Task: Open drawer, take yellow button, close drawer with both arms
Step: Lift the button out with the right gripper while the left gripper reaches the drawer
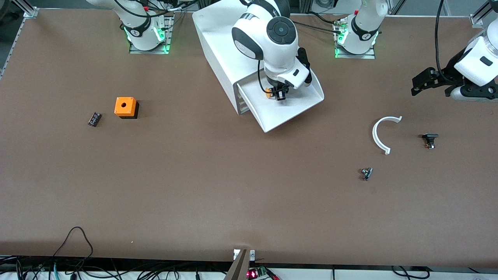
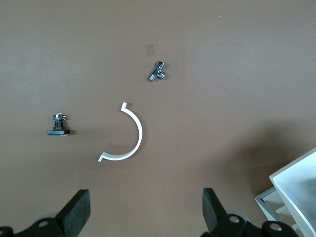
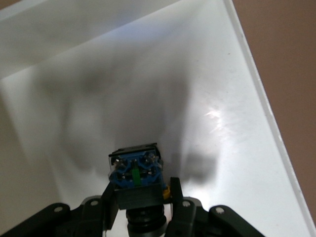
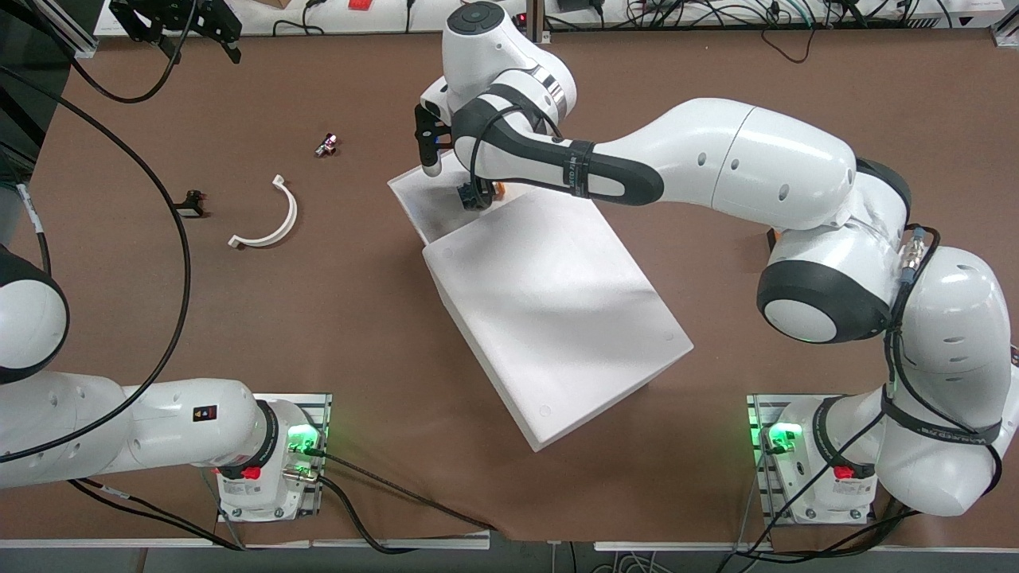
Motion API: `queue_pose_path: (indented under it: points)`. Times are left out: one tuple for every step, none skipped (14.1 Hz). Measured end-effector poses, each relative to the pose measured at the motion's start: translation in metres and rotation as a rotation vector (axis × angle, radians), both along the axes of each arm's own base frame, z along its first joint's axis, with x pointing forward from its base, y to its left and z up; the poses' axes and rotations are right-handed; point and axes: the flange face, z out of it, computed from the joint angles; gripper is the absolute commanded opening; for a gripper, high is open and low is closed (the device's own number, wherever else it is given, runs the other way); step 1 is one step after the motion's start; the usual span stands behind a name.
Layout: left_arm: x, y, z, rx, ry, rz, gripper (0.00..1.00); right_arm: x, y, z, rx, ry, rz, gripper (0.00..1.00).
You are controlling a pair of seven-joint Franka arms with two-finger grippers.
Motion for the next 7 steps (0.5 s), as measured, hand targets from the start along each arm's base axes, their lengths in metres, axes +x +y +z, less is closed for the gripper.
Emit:
queue_pose_path:
  points:
    - [0.000, 0.000, 0.000, 0.000, -0.003, 0.000, 1.00, 0.001, 0.000, 0.001, 0.002, -0.003, -0.001, 0.24]
    - [0.002, -0.001, 0.000, 0.000, -0.008, -0.001, 1.00, 0.002, 0.000, 0.004, 0.007, -0.008, -0.003, 0.24]
    - [0.004, -0.002, -0.002, -0.004, -0.012, -0.002, 1.00, 0.005, -0.001, 0.009, 0.015, -0.016, -0.006, 0.24]
    - [0.008, -0.004, -0.007, -0.014, -0.013, -0.001, 1.00, 0.008, -0.002, 0.019, 0.030, -0.029, -0.012, 0.24]
    - [0.013, -0.007, -0.014, -0.027, -0.015, 0.004, 1.00, 0.013, -0.005, 0.033, 0.047, -0.047, -0.024, 0.24]
    - [0.021, -0.011, -0.024, -0.037, -0.019, 0.016, 1.00, 0.019, -0.011, 0.050, 0.056, -0.072, -0.049, 0.24]
    - [0.028, -0.017, -0.039, -0.047, -0.022, 0.032, 1.00, 0.025, -0.020, 0.068, 0.050, -0.113, -0.090, 0.24]
